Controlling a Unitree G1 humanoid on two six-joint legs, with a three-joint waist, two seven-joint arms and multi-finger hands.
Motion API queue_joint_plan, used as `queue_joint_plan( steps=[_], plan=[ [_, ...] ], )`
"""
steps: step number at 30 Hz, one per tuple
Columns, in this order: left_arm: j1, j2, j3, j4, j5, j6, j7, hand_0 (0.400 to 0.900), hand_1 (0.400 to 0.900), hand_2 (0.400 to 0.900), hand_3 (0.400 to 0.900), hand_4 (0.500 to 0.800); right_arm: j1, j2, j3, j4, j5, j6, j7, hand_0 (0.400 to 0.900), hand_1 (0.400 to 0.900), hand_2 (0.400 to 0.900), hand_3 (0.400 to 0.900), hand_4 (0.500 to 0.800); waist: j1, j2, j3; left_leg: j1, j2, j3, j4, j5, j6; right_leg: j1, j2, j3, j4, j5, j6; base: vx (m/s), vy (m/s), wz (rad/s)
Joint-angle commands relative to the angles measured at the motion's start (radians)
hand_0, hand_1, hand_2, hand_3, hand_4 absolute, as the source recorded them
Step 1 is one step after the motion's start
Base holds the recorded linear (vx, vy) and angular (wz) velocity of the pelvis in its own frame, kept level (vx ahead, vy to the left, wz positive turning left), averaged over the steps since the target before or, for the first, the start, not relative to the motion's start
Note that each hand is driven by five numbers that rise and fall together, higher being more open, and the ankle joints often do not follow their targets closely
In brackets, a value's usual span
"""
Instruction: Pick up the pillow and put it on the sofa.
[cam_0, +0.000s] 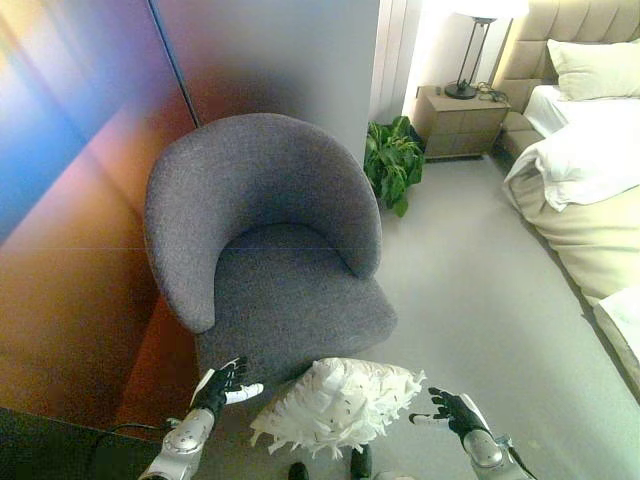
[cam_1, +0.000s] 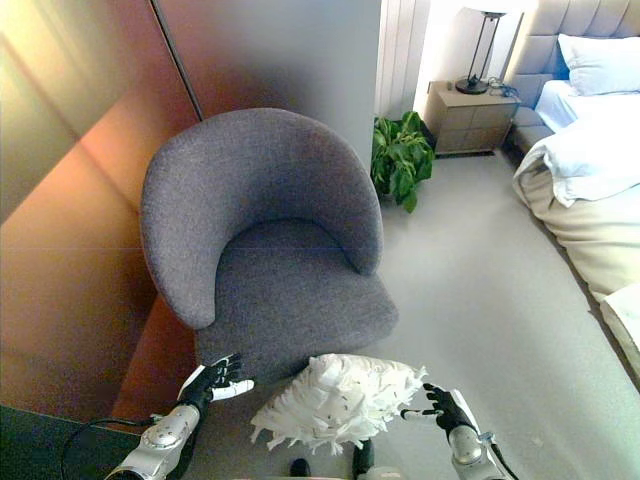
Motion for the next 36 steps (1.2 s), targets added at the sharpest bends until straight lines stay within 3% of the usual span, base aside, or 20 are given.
queue_joint_plan(
  steps=[1, 16, 36],
  plan=[
    [-0.083, 0.008, 0.002, 0.006, 0.020, -0.044, 0.006, 0.900, 0.900, 0.900, 0.900, 0.800, -0.043, -0.029, 0.029, -0.023, -0.015, -0.056, -0.027, 0.900, 0.900, 0.900, 0.900, 0.800, -0.013, -0.018, -0.015, -0.027, 0.025, -0.020, 0.035, -0.056, -0.025, 0.043, -0.098, 0.023, 0.078, -0.128, 0.169, 0.03, -0.023, -0.07],
    [-0.197, -0.011, -0.071, 0.051, -0.039, -0.033, 0.005, 0.900, 0.900, 0.900, 0.900, 0.800, -0.164, -0.037, 0.098, -0.053, 0.003, -0.065, -0.074, 0.900, 0.900, 0.900, 0.900, 0.800, -0.055, -0.007, 0.105, -0.110, 0.030, 0.014, 0.094, -0.067, -0.020, -0.062, -0.102, 0.087, 0.110, -0.111, 0.166, -0.05, -0.004, -0.11],
    [-0.349, -0.013, -0.095, 0.133, -0.053, -0.038, 0.041, 0.900, 0.900, 0.900, 0.900, 0.800, -0.302, -0.050, 0.129, -0.102, 0.027, -0.044, -0.130, 0.900, 0.900, 0.900, 0.900, 0.800, -0.099, -0.023, 0.220, -0.206, 0.036, 0.040, 0.134, -0.057, -0.029, -0.171, -0.097, 0.138, 0.133, -0.083, 0.163, -0.02, -0.011, -0.03]
  ],
)
